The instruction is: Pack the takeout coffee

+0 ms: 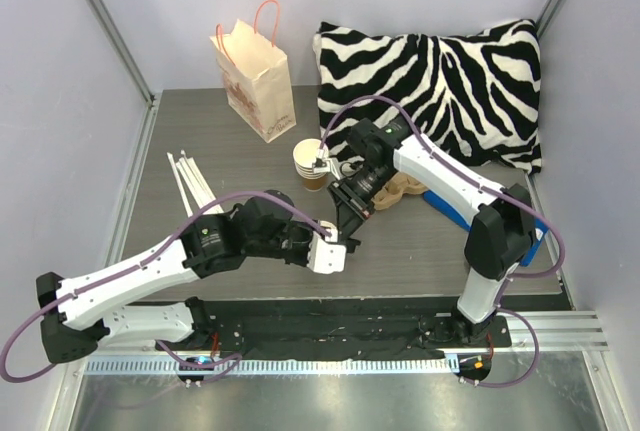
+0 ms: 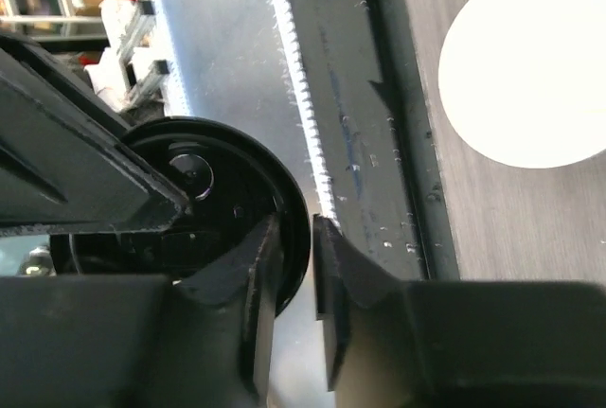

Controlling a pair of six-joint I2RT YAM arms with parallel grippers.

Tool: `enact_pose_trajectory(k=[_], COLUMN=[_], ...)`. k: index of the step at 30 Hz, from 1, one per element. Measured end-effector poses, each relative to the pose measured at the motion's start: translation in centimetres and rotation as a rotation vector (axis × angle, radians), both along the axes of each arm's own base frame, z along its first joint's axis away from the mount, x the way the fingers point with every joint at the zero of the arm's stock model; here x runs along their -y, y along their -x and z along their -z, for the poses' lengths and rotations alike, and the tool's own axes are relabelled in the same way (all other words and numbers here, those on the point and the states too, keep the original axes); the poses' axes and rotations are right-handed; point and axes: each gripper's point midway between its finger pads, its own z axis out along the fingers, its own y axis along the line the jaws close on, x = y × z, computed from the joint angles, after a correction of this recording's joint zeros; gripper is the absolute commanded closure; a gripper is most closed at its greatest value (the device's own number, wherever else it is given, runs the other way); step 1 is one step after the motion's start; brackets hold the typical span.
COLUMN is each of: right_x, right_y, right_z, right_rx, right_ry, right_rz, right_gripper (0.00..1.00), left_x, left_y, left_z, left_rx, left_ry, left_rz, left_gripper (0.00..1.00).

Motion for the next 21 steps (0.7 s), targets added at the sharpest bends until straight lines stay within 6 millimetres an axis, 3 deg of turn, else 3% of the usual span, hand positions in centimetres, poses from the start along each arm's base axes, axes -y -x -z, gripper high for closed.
enact_pose_trajectory(k=[2,6,10,14,18,21], right_x=[0.0,0.4,3.4,7.8,8.1,8.0], right_y=[-0.7,-3.4,-10.5,-16.6,-16.3,-14.8], right_z=[-0.2,-1.4,-3.6,-4.7,-6.3,-9.1], right_rx=[0.031,0.101,0.216,0.414,0.533,0.639], right_ry=[0.009,0.013,-0.005,0.029,-0.001,-0.076], right_rz=[0.006,0.076,0.296,0.527,0.603,0.642], right_gripper=[0.52,0.45,0.45,0.39,0.37,0.38], left_x=[-0.1,-1.1,-2.9,-3.7,-3.3,-3.7], left_y=[-0.2,-1.6,-4.5,-5.7,-5.8,-7.3], left_z=[0.0,0.1,-0.7,-1.7,-2.9,-3.1], left_rx=[-0.036,-0.170,-0.384,-0.621,-0.797,-0.970], left_ry=[0.010,0.046,0.141,0.256,0.354,0.464], left_rz=[-0.042,-0.189,-0.384,-0.502,-0.521,-0.585], left_gripper=[1.00,1.00,1.00,1.00,1.00,1.00])
